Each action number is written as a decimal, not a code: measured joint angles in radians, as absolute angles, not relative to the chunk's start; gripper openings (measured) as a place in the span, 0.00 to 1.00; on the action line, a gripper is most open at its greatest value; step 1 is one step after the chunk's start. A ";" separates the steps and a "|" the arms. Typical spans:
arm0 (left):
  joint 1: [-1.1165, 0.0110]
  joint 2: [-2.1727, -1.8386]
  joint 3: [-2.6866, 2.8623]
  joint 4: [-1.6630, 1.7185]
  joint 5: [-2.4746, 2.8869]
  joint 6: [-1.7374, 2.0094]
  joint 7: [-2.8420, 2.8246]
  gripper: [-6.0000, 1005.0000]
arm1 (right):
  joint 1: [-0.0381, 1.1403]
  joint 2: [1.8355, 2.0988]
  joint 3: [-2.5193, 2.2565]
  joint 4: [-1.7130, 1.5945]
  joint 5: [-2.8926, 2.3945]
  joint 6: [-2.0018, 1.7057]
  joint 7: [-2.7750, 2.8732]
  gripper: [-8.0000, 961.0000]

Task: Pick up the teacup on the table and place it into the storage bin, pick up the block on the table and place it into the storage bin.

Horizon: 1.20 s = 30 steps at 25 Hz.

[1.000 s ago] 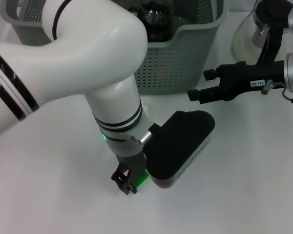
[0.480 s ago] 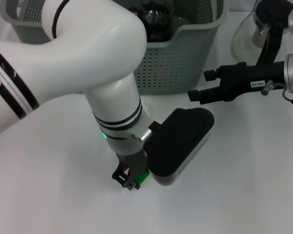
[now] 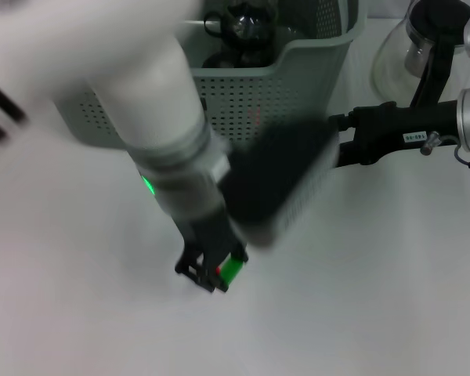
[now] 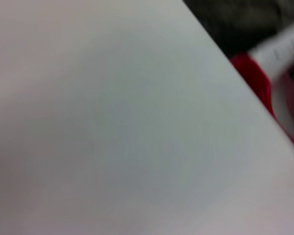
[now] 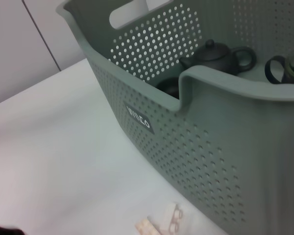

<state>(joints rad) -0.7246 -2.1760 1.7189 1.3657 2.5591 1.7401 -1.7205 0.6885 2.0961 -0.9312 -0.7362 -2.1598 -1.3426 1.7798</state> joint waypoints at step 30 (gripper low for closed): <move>-0.854 -1.897 0.729 1.142 2.337 1.502 -2.202 0.56 | 0.681 2.093 -0.958 -0.744 -2.165 -1.393 1.776 0.98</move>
